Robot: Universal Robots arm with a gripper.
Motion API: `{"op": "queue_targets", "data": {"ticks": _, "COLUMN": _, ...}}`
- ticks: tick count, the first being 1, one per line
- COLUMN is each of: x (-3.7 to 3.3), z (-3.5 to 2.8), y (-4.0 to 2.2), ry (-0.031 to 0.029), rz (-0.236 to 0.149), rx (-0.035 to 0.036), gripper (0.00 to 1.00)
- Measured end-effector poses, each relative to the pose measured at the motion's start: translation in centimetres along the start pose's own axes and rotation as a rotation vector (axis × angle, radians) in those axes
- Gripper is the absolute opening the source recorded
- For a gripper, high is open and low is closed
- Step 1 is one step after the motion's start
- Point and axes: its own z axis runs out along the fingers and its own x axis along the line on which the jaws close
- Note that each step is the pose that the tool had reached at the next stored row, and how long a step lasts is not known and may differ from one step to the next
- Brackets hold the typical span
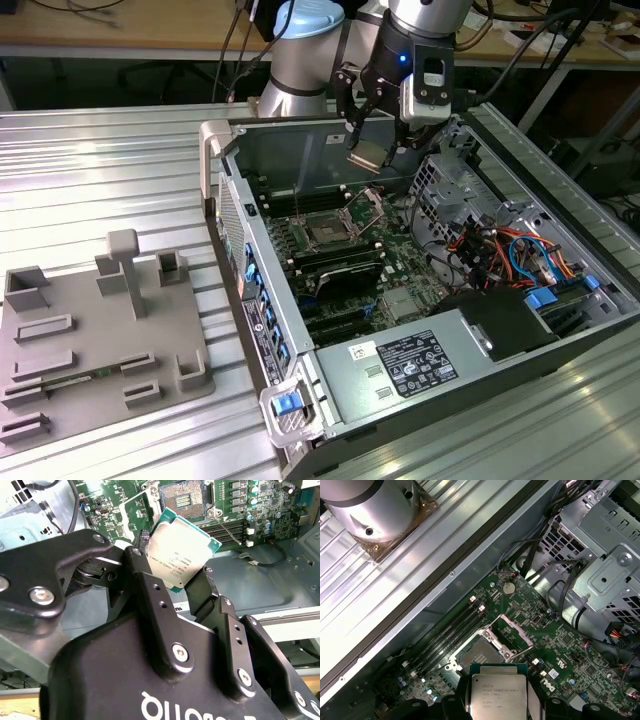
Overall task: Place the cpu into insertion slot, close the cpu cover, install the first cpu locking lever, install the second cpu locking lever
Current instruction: 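Place the cpu into insertion slot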
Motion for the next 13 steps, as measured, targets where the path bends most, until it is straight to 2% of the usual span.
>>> {"op": "queue_targets", "data": {"ticks": 4, "x": 0.0, "z": 0.01, "y": 0.0, "ry": -0.0002, "rz": 0.003, "rx": 0.0, "gripper": 0.55}}
{"op": "queue_targets", "data": {"ticks": 8, "x": 0.0, "z": 0.11, "y": -0.01, "ry": -0.0048, "rz": 0.054, "rx": -0.0011, "gripper": 0.55}}
{"op": "queue_targets", "data": {"ticks": 13, "x": 0.0, "z": 0.12, "y": -0.02, "ry": -0.0058, "rz": 0.065, "rx": -0.0013, "gripper": 0.55}}
